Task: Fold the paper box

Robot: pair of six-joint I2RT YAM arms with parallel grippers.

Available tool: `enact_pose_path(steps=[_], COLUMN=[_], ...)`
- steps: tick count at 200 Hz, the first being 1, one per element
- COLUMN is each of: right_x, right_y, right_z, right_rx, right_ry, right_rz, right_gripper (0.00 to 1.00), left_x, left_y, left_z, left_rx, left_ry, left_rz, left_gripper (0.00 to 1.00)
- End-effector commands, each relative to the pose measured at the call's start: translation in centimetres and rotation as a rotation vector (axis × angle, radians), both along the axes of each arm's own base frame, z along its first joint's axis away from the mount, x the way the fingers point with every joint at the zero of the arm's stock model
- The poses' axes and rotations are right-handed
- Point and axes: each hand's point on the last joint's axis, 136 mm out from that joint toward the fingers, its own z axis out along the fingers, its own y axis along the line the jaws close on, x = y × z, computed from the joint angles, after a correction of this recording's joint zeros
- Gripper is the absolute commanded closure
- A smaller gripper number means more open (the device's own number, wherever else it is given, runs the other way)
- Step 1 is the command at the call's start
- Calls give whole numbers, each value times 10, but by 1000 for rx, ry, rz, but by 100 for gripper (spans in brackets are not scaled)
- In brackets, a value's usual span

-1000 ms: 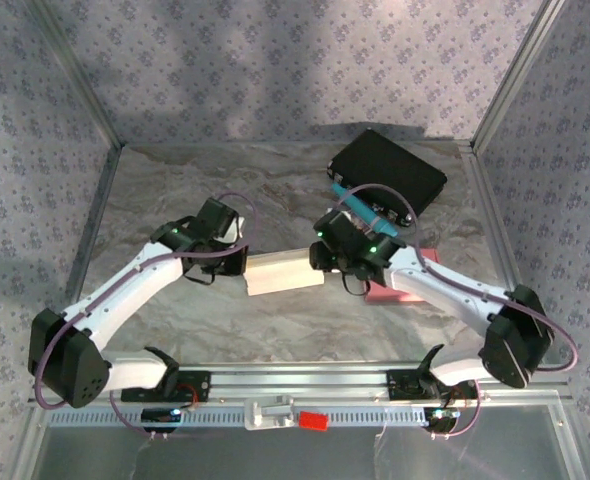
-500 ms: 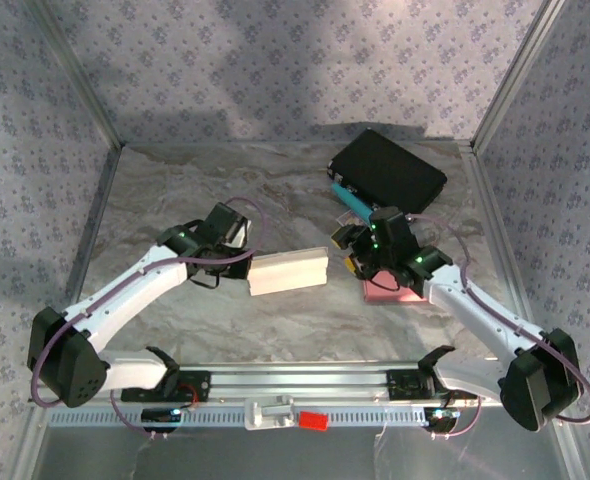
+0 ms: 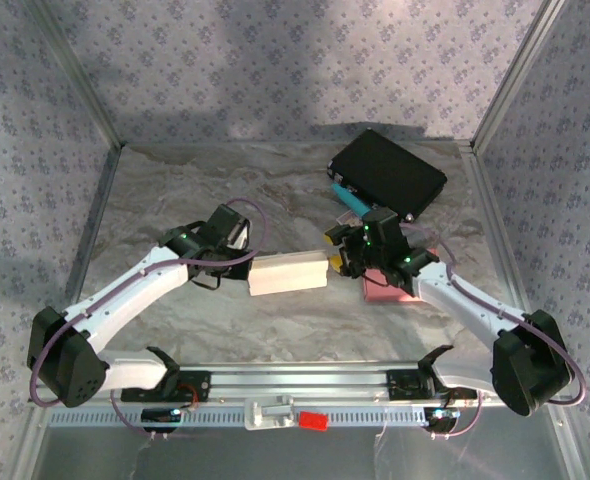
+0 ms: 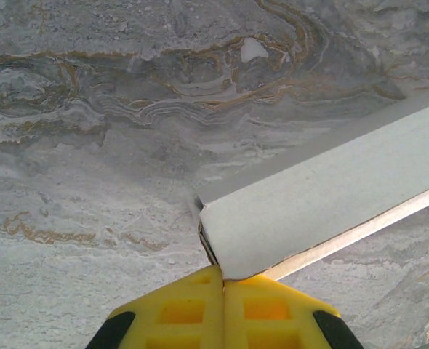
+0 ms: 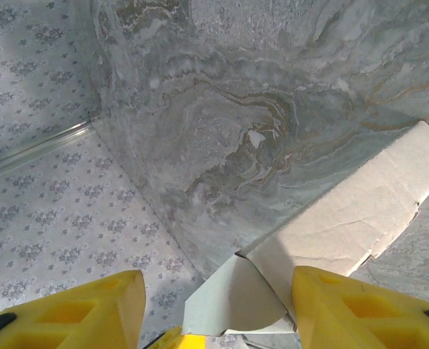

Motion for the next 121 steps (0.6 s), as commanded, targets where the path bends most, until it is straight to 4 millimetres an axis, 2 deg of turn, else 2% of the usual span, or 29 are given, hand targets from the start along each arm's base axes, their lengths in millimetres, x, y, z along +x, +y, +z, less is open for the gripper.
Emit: enact_pose_path(steps=[1, 47, 89, 121], right_x=[-8, -19, -28, -25], right_y=[5, 4, -19, -7], right_z=[-7, -12, -6, -1], right_rx=[21, 9, -76, -34], right_ry=[43, 84, 75, 64], right_rz=[15, 37, 16, 13], right_gripper=[45, 48, 43, 40], left_x=[-7, -6, -5, -5], left_y=[4, 4, 4, 3], left_z=[-3, -1, 1, 3], left_rx=[27, 33, 38, 41], left_ry=[22, 15, 3, -8], left_rz=[7, 16, 22, 23], left_gripper=[97, 97, 97, 97])
